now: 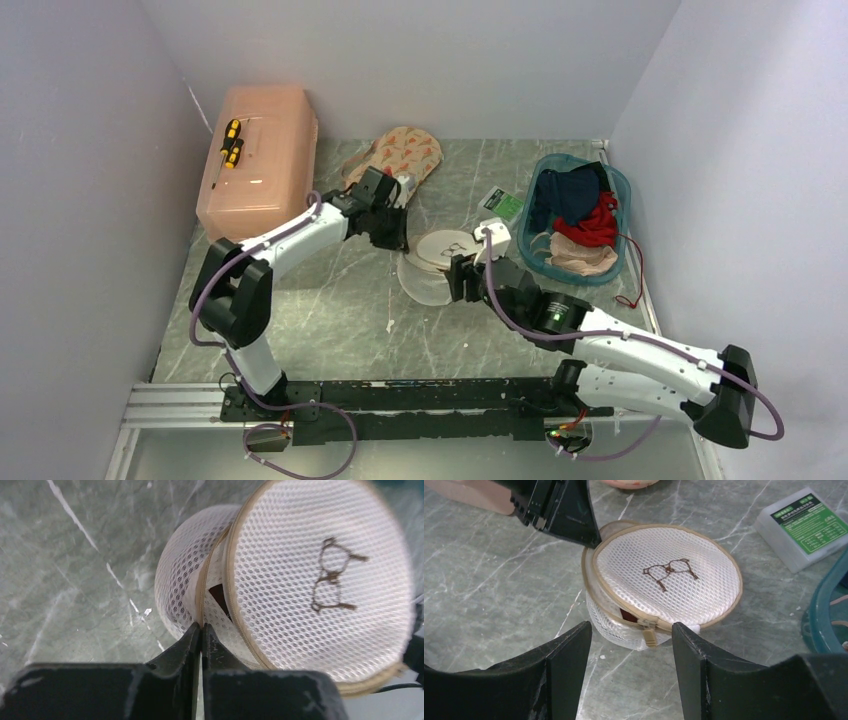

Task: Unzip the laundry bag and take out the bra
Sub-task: Unzip the laundry bag at the center of the board.

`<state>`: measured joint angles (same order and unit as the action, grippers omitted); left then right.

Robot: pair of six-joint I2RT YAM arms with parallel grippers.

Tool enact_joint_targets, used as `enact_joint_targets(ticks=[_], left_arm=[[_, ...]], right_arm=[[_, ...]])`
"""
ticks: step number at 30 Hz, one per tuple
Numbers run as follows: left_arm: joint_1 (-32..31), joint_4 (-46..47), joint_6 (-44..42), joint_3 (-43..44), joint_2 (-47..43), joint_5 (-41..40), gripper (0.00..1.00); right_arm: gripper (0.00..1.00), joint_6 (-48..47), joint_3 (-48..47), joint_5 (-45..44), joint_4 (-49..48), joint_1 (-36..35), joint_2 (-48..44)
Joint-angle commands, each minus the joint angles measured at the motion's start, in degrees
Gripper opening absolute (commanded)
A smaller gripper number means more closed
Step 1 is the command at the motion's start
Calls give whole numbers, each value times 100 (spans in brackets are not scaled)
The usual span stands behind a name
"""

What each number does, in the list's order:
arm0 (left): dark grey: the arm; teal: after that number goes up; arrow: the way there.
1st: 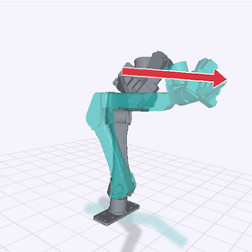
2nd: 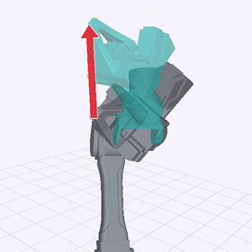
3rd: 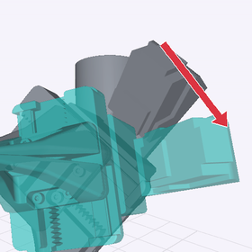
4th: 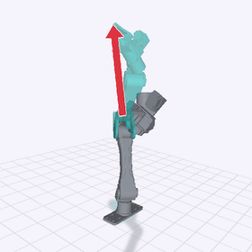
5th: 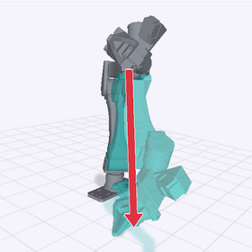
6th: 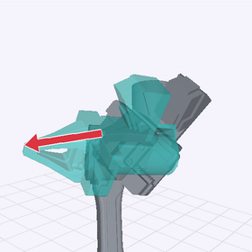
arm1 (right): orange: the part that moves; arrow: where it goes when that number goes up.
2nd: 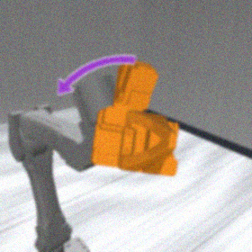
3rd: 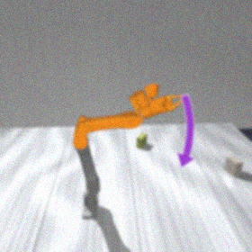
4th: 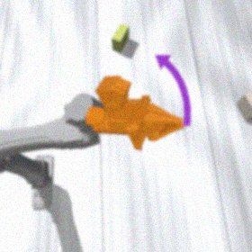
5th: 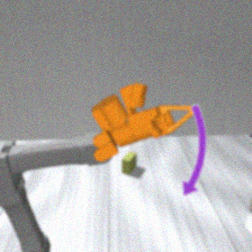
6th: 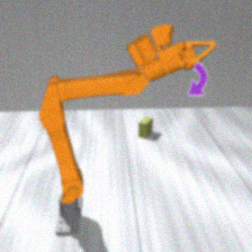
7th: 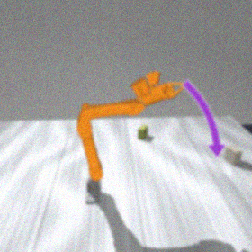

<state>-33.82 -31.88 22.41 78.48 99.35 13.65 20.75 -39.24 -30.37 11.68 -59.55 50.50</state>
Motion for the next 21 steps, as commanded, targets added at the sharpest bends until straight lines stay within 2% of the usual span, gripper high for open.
enact_joint_targets(ticks=[1,6,11,14,17,21], left_arm=[[-18,771,331,-636,-538,-49,3],[-75,1342,767,-1337,-1035,-6,3],[-267,2009,1131,-1889,-1619,229,3],[-722,2465,1394,-2367,-2039,-135,3],[-1111,3107,1798,-2984,-2292,-459,3],[-1302,3758,2142,-3637,-2471,-776,3]], right_arm=[[64,-213,-260,310,-416,151,331],[64,-567,-726,682,-420,275,871],[64,-667,-1027,406,-322,271,1014],[64,-551,-998,172,-229,370,749],[64,-253,-913,371,23,546,611],[64,64,-579,606,135,552,522]])
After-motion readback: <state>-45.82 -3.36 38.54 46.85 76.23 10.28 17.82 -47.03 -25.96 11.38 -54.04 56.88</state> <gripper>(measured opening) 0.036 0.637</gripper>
